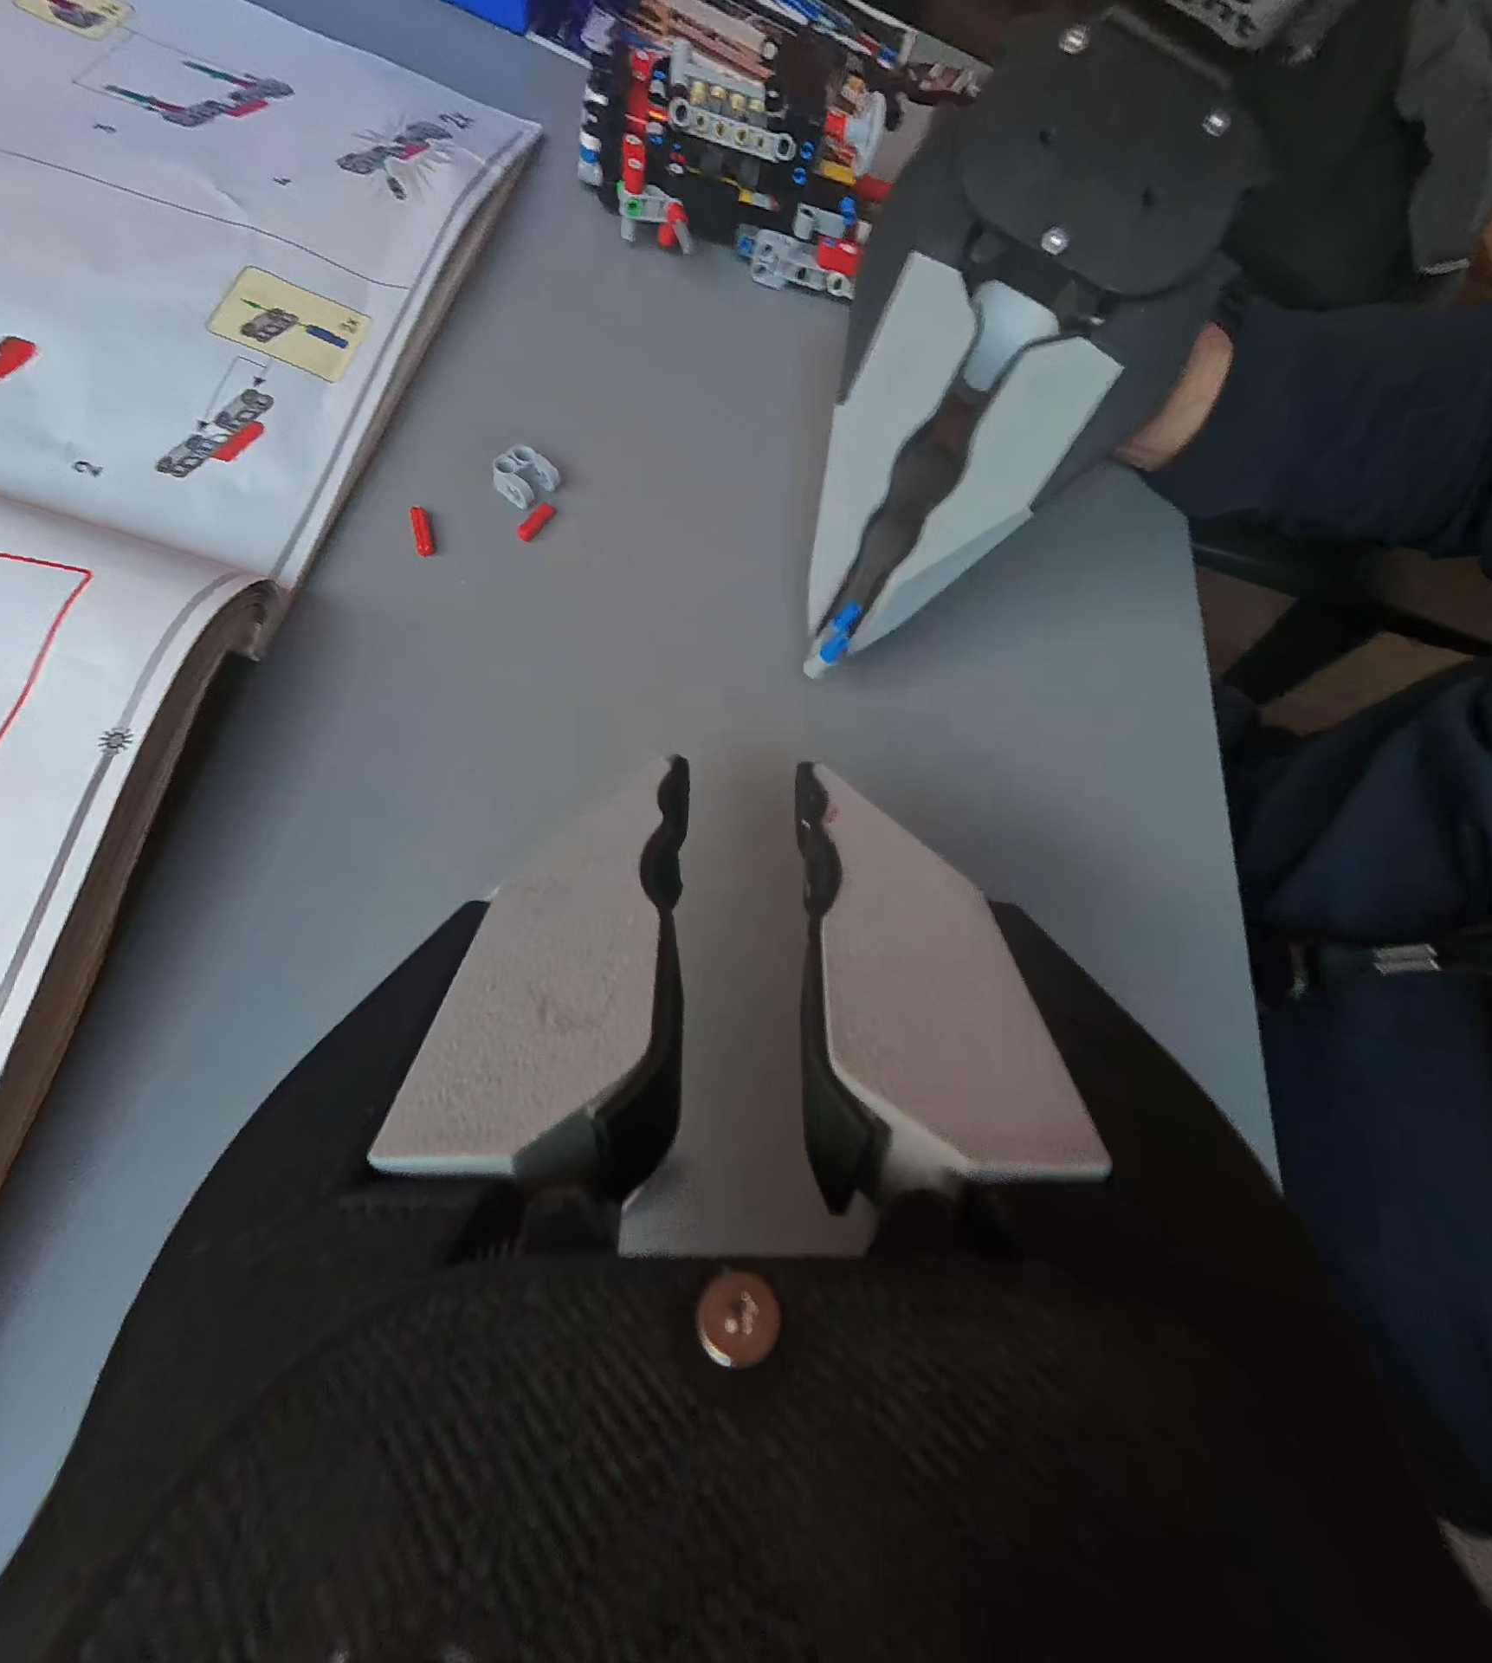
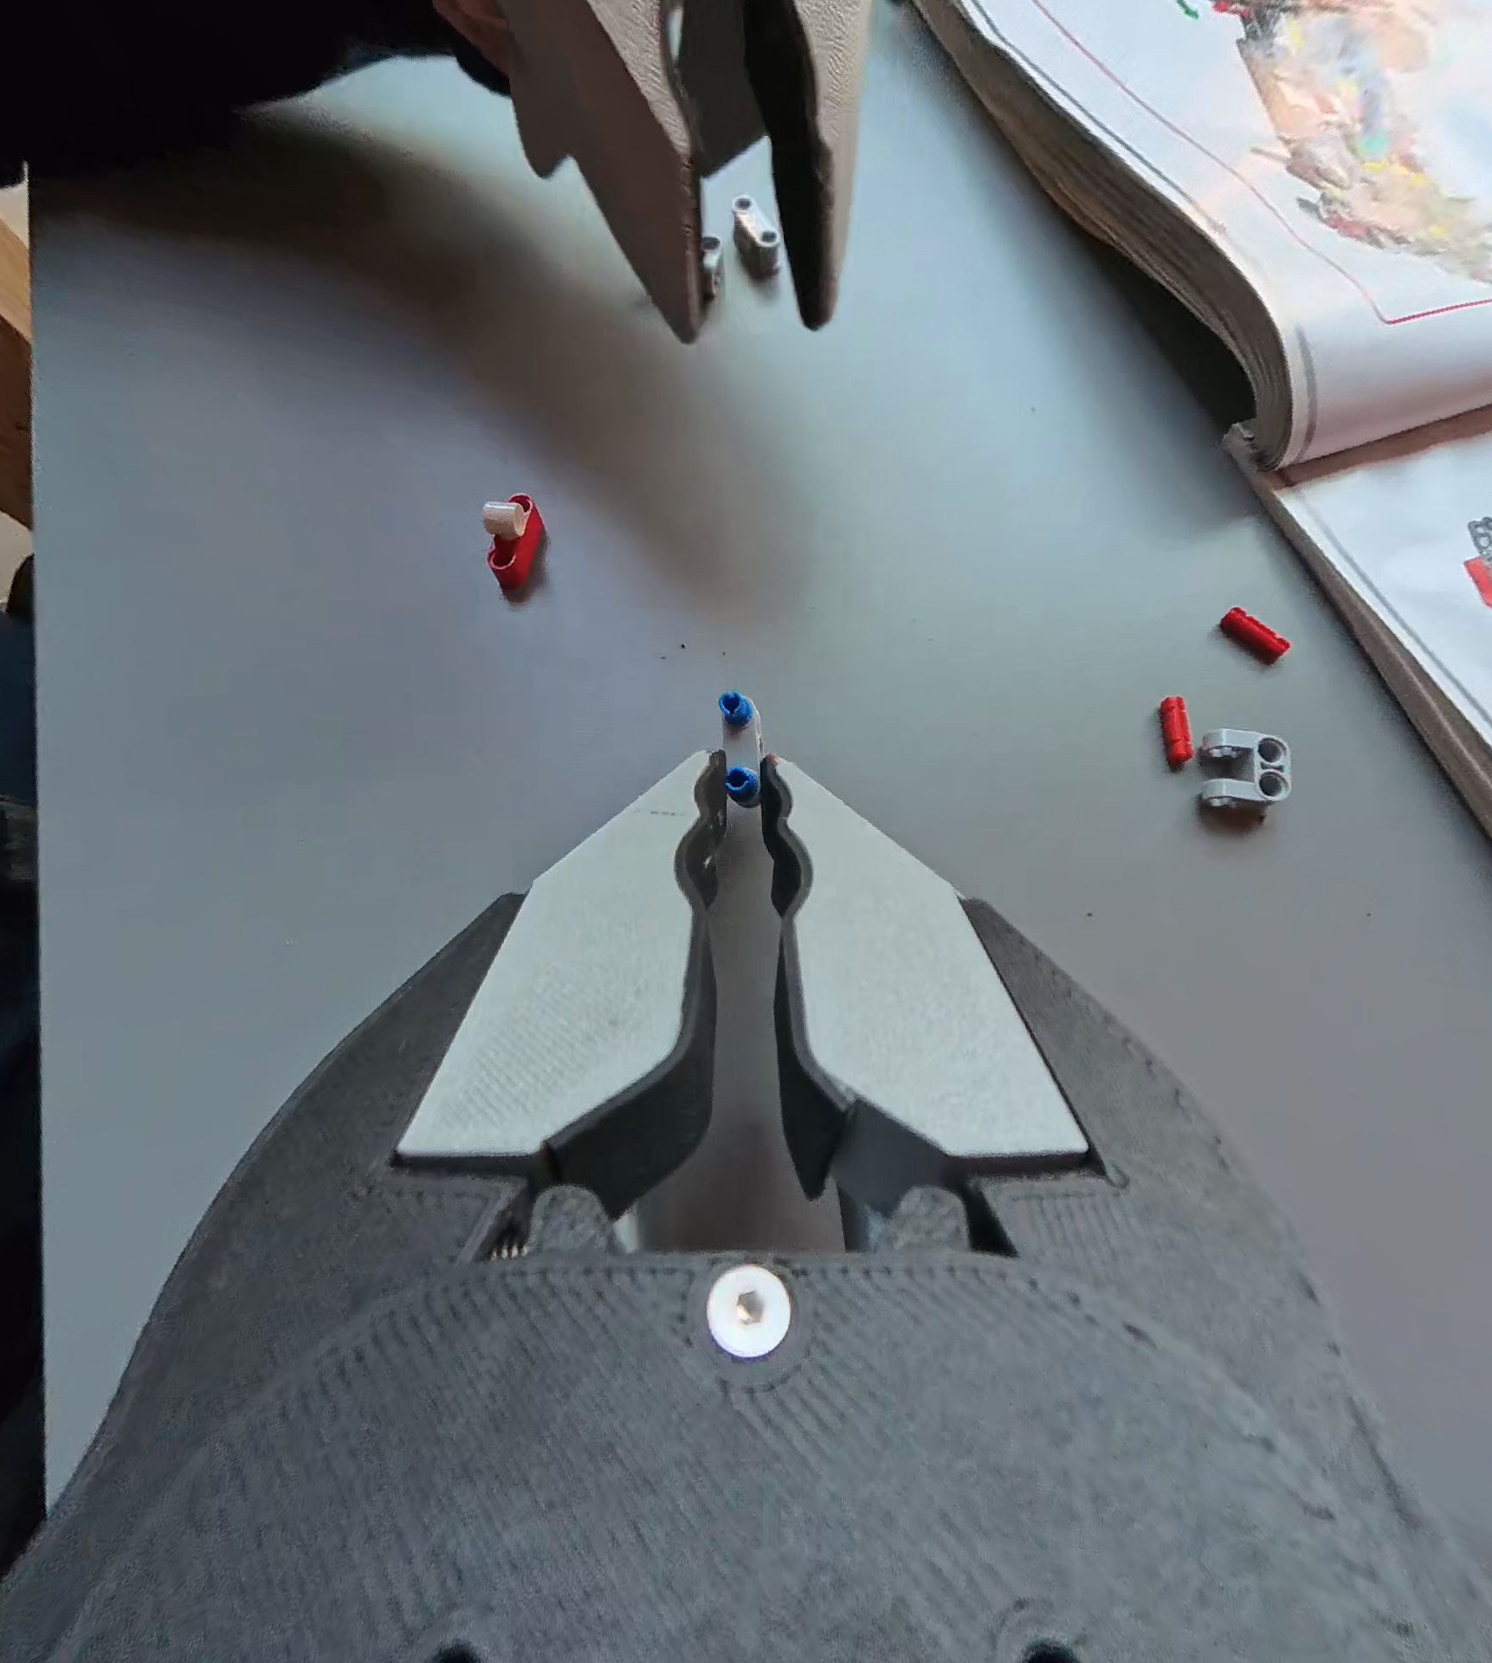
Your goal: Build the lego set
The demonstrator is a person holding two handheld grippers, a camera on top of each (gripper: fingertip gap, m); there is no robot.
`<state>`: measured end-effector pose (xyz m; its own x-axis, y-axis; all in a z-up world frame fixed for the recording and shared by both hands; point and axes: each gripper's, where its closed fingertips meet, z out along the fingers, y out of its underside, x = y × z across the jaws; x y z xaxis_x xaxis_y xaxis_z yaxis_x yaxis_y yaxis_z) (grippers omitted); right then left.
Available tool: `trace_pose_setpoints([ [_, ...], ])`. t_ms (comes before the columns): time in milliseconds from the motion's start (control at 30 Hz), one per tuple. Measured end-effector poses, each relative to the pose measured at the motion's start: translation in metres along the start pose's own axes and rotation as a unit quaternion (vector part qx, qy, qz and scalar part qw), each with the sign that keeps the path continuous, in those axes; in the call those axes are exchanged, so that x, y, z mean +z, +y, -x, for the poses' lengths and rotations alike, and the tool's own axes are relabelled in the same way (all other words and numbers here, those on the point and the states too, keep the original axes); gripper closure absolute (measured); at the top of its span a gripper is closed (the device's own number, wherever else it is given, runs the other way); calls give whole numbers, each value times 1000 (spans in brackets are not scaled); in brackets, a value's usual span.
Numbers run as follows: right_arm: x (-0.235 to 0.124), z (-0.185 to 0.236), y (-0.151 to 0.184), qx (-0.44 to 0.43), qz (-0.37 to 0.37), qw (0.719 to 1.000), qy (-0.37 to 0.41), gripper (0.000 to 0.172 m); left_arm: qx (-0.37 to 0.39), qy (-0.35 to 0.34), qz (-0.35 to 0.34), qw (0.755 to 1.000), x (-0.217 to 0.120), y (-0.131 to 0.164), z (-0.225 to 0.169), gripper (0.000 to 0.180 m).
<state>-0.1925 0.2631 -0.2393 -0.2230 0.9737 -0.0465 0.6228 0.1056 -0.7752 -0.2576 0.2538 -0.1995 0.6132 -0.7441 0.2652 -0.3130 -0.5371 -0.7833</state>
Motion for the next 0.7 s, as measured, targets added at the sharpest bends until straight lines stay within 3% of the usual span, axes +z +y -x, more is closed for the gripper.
trace_pose_setpoints([
  [133, 0, 1, 1, 1, 2, 1000, -7, 167, 51, 68, 14, 996, -11, 9, -30, 156],
  [333, 3, 3, 4, 2, 17, 1000, -14, 167, 106, 94, 81, 987, 0, 36, -51, 151],
  [567, 5, 3, 7, -9, 26, 1000, -6, 166, 141, 66, 144, 977, 20, 59, -51, 161],
  [633, 6, 3, 7, -13, 26, 1000, -4, 165, 143, 56, 144, 978, 25, 59, -49, 174],
  [700, 5, 2, 6, -15, 26, 1000, 5, 159, 130, 57, 140, 980, 29, 57, -51, 174],
])
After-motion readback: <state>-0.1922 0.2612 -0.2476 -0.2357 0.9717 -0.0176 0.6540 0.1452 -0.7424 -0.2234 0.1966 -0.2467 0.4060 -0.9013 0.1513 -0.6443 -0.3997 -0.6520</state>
